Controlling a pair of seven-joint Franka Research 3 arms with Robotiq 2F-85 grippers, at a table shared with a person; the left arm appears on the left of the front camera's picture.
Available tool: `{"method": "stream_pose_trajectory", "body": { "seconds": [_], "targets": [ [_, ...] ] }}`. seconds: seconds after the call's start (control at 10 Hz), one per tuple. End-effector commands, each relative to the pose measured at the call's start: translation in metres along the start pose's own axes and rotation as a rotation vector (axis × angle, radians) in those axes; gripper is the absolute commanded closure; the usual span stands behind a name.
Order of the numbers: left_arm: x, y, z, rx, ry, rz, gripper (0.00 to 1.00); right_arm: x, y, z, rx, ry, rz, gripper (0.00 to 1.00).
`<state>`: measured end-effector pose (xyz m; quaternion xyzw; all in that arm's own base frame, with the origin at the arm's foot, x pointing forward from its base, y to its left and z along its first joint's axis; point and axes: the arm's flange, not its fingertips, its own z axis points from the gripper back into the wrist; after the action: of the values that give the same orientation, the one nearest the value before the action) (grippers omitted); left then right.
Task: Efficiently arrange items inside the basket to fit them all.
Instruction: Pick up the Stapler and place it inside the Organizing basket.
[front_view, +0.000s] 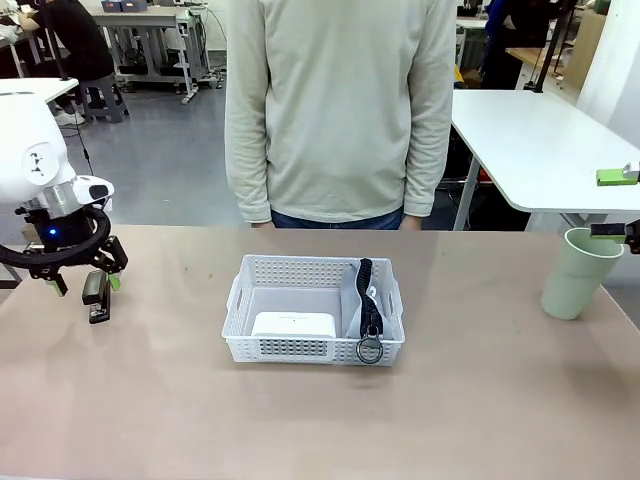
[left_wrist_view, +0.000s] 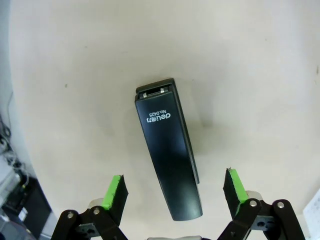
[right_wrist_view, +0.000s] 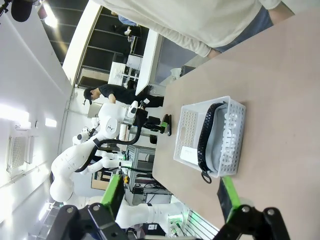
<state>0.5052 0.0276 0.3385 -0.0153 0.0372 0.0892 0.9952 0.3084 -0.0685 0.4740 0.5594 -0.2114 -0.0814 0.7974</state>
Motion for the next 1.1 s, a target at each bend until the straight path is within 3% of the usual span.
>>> {"method": "stream_pose_trajectory", "body": {
  "seconds": [0.0,1.0],
  "targets": [
    [0.001,-0.009,0.0,-0.035,0.003,0.147,0.0,0.001,0.001,-0.002,0.021,-0.014,0.004,0.0],
    [0.017,0.0,-0.032,0.022,0.017,0.139,0.0,0.001,0.001,-0.002,0.021,-0.014,0.004,0.0]
  ]
}}
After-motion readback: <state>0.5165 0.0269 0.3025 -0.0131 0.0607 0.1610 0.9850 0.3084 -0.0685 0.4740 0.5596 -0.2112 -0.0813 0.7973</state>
